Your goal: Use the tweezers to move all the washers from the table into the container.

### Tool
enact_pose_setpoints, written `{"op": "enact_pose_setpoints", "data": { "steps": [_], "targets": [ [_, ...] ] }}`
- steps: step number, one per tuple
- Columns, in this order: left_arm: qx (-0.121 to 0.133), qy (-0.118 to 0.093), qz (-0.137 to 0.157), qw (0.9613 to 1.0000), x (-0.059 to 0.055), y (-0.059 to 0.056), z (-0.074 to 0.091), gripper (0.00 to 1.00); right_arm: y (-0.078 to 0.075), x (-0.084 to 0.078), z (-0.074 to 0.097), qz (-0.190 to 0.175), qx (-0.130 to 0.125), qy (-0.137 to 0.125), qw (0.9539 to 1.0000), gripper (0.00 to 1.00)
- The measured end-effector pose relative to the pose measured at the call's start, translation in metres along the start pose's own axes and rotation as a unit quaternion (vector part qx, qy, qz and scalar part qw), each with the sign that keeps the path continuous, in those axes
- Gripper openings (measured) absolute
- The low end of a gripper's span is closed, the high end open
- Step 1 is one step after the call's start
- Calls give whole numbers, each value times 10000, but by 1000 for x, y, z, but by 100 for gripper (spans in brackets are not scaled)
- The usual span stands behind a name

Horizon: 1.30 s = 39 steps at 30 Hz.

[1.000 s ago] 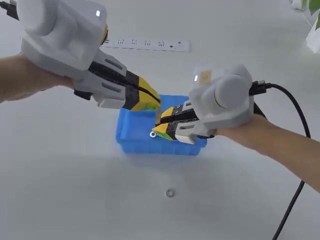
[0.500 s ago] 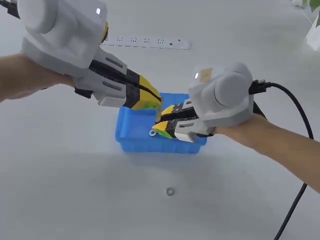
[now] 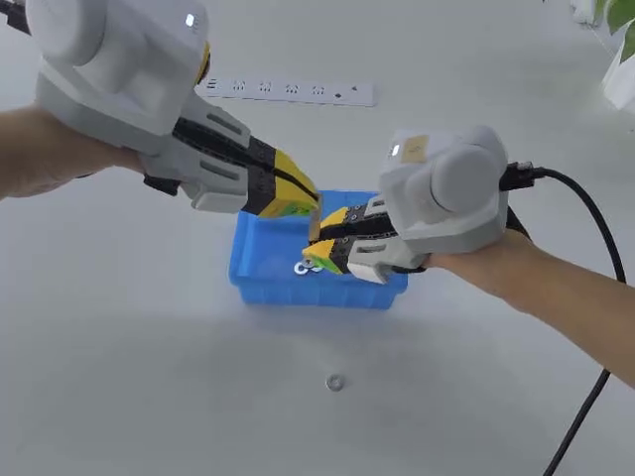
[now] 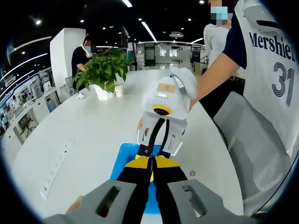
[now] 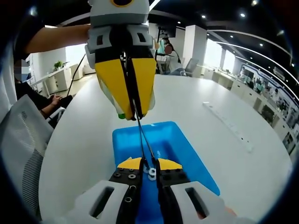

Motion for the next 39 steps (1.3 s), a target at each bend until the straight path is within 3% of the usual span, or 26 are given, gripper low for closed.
{"op": "enact_pose_setpoints", "data": {
  "steps": [8, 15, 22, 39],
  "targets": [
    [32, -78, -132, 9999, 15, -13, 10, 5, 7, 12, 16, 77, -107, -174, 9998, 12],
    [32, -122, -219, 9997, 24, -28, 14, 5, 21, 20, 28, 218, -98, -234, 9994, 11],
    [-34, -200, -289, 9994, 34, -48, 18, 5, 35, 24, 42, 298, -82, -298, 9991, 11],
    [-218, -318, -226, 9990, 34, -89, 16, 5, 78, 17, 62, 392, 12, -217, 9990, 10]
  ]
}}
Point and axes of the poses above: the centre of the closed fingertips' face, and the gripper's own axes: z roughly backward along the fingers, y roughly to its left, x roughly out of its top, the point moved 9 cm from there along z, roughly backward along the fingers, and after that the axes turned 3 degrees about z, right-handed, at the moved point
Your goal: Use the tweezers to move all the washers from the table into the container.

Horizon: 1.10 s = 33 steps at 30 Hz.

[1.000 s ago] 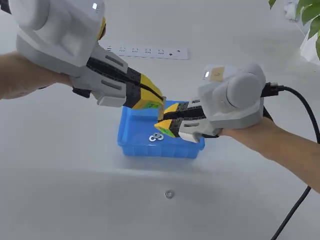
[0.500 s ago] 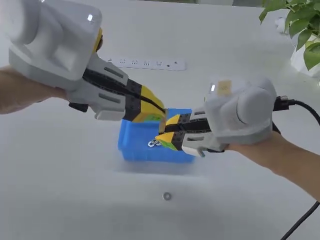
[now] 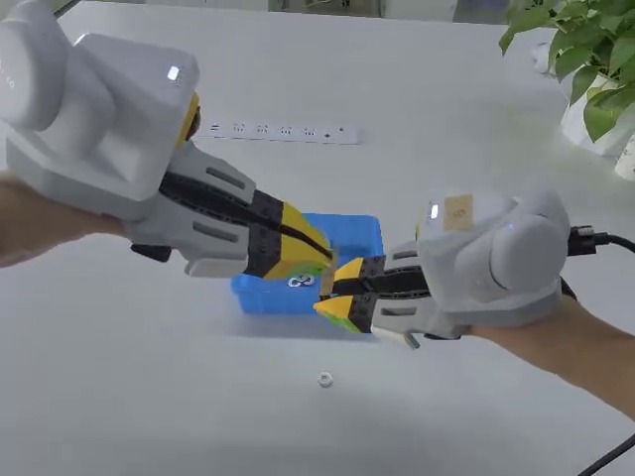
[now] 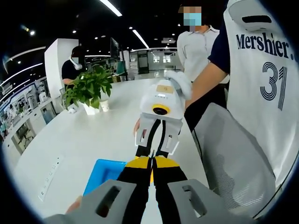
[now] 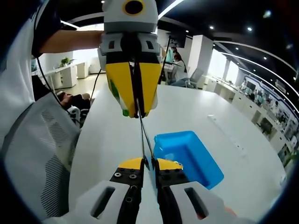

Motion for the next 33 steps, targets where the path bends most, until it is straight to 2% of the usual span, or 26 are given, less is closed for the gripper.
{"op": "enact_pose_setpoints", "data": {
  "steps": [9, 17, 27, 33],
  "targets": [
    [-109, 35, 137, 9998, -4, -21, -9, 5, 18, -8, 1, -26, 77, 59, 9999, 10],
    [-175, 111, 217, 9995, -12, -29, -12, 5, 29, -16, -1, -91, 150, 86, 9998, 10],
    [-262, 178, 342, 9989, -24, -32, -16, 5, 35, -25, -7, -136, 257, 116, 9995, 10],
    [-308, 212, 389, 9985, -29, -28, -17, 5, 34, -29, -9, -135, 309, 159, 9993, 10]
  ]
}}
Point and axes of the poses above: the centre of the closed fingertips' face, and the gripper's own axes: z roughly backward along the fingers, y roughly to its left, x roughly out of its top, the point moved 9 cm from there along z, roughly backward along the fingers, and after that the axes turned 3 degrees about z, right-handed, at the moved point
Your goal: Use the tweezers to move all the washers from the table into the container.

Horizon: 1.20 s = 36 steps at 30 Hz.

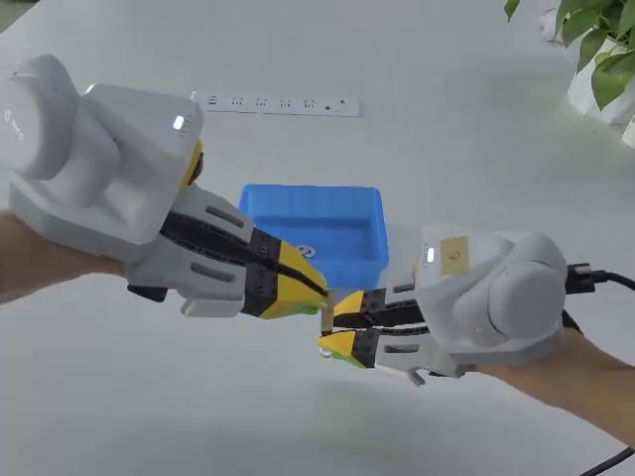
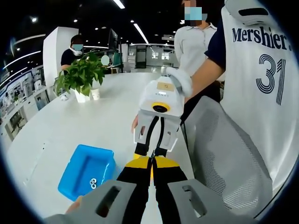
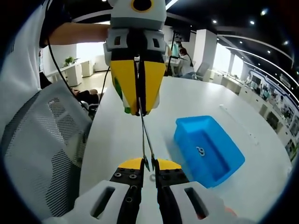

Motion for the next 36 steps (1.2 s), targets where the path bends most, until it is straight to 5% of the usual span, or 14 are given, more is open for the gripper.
{"op": "enact_pose_setpoints", "data": {
  "steps": [36],
  "targets": [
    [-61, 45, 311, 9995, -28, 13, -16, 5, -2, -25, -17, -235, 123, 160, 9995, 11]
  ]
}}
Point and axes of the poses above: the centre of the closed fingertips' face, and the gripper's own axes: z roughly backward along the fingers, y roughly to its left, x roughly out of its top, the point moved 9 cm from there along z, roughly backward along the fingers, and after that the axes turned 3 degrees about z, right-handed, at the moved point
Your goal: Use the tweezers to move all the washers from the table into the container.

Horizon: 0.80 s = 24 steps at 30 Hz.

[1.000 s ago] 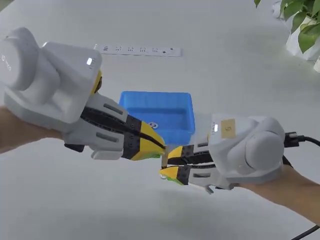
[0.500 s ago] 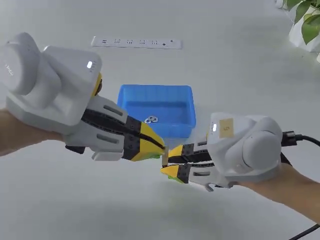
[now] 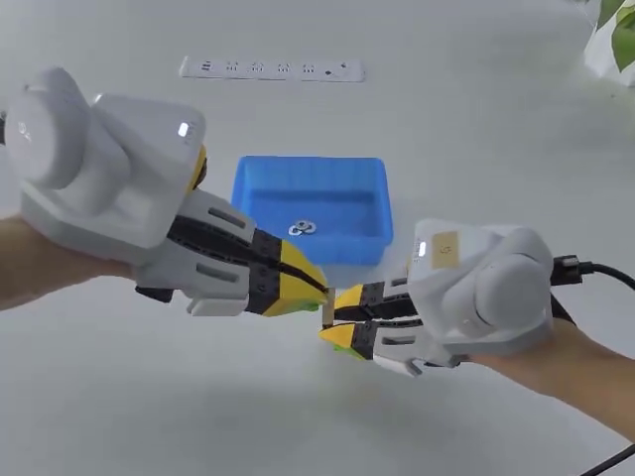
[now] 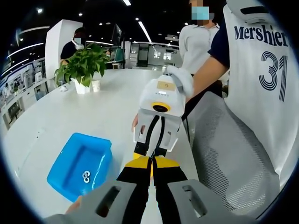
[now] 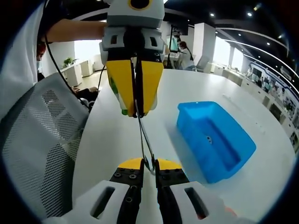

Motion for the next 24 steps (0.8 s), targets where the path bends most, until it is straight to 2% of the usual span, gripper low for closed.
{"op": "enact_pose_setpoints", "data": {
  "steps": [21, 24],
  "targets": [
    [39, -78, 16, 10000, 3, 1, -1, 5, -4, 1, 1, -46, -56, -37, 10000, 11],
    [42, -38, 22, 10000, 2, 1, -1, 5, -4, 0, 0, -56, -51, -7, 10000, 11]
  ]
}}
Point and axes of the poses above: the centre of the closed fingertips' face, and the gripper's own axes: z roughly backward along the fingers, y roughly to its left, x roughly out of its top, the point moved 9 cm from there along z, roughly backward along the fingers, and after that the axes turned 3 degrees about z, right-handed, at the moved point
